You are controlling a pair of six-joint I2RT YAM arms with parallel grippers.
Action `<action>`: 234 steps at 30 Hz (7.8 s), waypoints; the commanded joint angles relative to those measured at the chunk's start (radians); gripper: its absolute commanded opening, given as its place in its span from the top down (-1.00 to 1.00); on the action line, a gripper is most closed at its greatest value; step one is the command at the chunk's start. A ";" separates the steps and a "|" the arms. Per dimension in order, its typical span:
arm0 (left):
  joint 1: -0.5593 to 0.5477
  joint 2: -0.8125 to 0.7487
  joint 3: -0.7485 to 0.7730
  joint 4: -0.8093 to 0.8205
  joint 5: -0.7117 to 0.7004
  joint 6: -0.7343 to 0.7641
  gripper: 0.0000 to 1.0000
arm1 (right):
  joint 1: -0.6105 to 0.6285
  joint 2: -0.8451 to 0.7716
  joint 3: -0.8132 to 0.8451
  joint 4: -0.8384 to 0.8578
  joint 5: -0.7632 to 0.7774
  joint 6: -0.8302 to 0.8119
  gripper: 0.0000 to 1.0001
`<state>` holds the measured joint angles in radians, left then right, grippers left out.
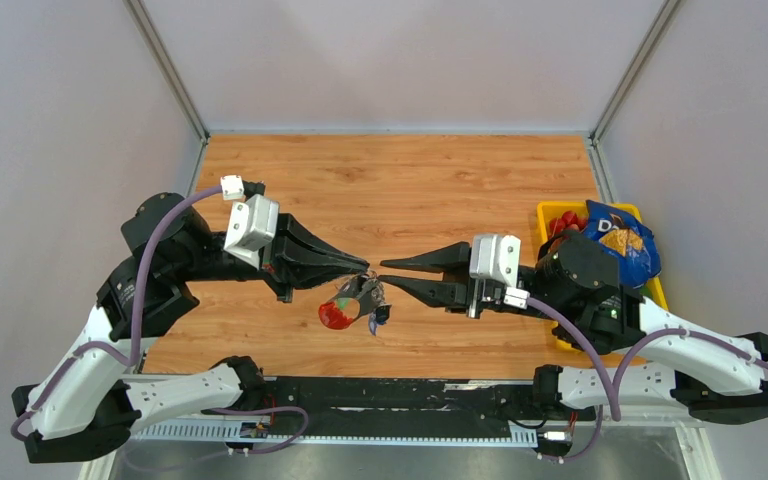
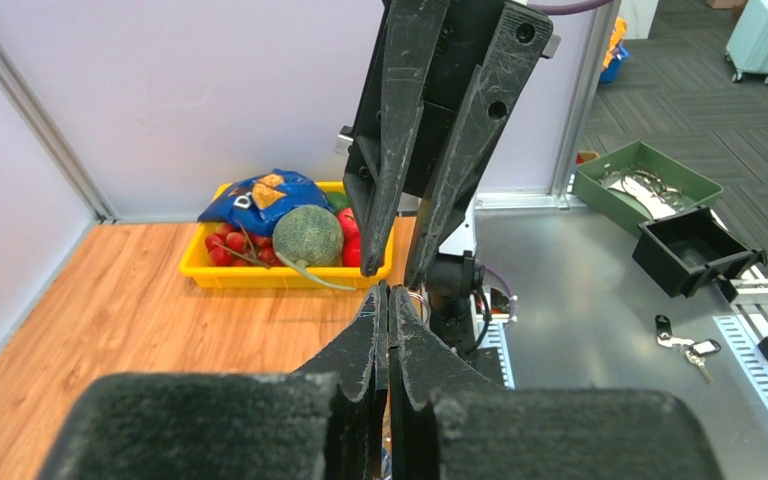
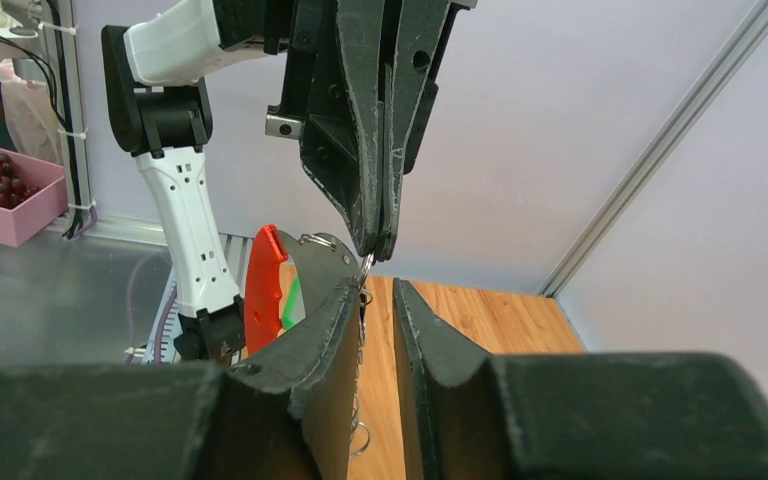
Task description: Put the keys on the keyring
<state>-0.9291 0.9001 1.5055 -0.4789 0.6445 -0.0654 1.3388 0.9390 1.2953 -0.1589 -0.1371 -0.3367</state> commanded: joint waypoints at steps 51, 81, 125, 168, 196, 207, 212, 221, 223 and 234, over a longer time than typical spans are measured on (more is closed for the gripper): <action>-0.003 -0.067 -0.017 0.064 -0.003 -0.017 0.97 | 0.004 0.041 0.049 0.007 0.022 0.075 1.00; -0.003 -0.037 -0.095 -0.391 -0.074 0.008 0.09 | -0.029 0.223 0.258 -0.475 -0.088 0.313 1.00; -0.003 -0.077 -0.133 -0.385 -0.034 0.054 0.36 | -0.072 0.292 0.294 -0.507 -0.216 0.331 1.00; -0.008 -0.093 -0.164 -0.387 -0.040 0.056 0.62 | -0.076 0.327 0.334 -0.489 -0.233 0.331 1.00; -0.015 -0.210 -0.240 -0.027 -0.175 -0.044 0.99 | -0.076 0.122 0.242 -0.355 -0.073 0.316 0.22; -0.015 -0.293 -0.352 0.320 -0.247 -0.147 0.99 | -0.075 0.083 0.181 -0.230 -0.103 0.182 0.22; -0.015 -0.336 -0.438 0.531 -0.265 -0.209 0.99 | -0.075 0.088 0.142 -0.147 -0.157 0.064 0.26; -0.014 -0.361 -0.516 0.673 -0.238 -0.239 0.99 | -0.070 0.099 0.106 -0.001 -0.246 -0.037 0.31; -0.015 -0.363 -0.530 0.697 -0.235 -0.244 0.99 | -0.064 0.100 0.103 0.035 -0.245 -0.042 0.34; -0.015 -0.368 -0.559 0.762 -0.216 -0.278 0.99 | -0.031 0.141 0.127 0.083 -0.179 -0.068 0.48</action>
<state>-0.9413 0.5434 0.9447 0.1883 0.4168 -0.3172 1.2930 1.0744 1.4006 -0.1349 -0.3393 -0.3786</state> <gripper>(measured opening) 0.008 0.284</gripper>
